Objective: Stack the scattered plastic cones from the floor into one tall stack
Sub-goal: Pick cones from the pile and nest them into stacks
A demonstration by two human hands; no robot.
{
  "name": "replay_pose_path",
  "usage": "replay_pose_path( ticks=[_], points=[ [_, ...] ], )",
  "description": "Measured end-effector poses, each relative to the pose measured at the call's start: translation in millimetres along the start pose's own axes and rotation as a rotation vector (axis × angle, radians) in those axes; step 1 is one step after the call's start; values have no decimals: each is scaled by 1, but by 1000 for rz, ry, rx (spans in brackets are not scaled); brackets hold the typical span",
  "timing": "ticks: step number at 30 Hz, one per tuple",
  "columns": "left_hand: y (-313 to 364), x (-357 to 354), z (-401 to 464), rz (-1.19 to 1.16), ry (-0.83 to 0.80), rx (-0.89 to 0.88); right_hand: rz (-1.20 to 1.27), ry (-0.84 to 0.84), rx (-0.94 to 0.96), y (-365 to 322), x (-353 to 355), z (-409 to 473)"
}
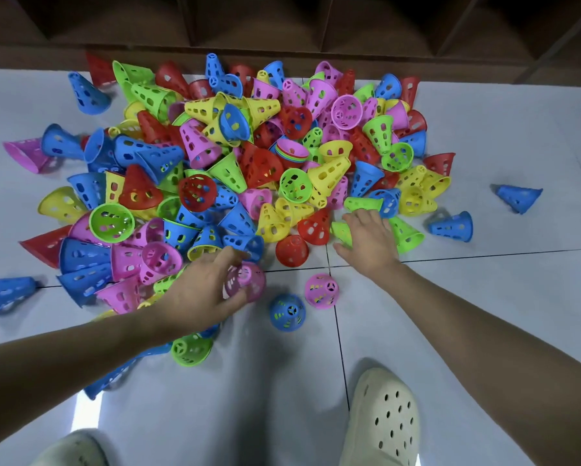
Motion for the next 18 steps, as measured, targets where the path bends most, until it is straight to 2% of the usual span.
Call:
replay_pose_path(
  ticks=[3, 7, 10, 13, 16, 18],
  points=[
    [22, -6, 2, -103, -36, -63, -197, -210, -55, 1, -14, 10],
    [44, -22, 5, -148, -97, -116, -170, -257, -123, 6, -21, 7],
    [50, -41, 8, -141, -155, -121, 78, -175, -253, 18, -16, -3],
    [46, -60, 11, -111, -201, -88, 497, -78, -375, 27, -14, -18],
    [37, -76, 13, -100, -254, -45, 827, -16, -382, 28, -11, -33],
    [32, -84, 12, -81, -279, -44, 936, -1, -357, 27, -8, -40]
  ],
)
Point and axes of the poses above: each hand's wrist, its own z-axis towards the middle knuckle, its own x-axis out of the back of the hand, y = z × x, the point moved 7 cm from there along z, towards the middle knuckle, and after that the axes turned 1 degree about z, right-handed, at the moved point
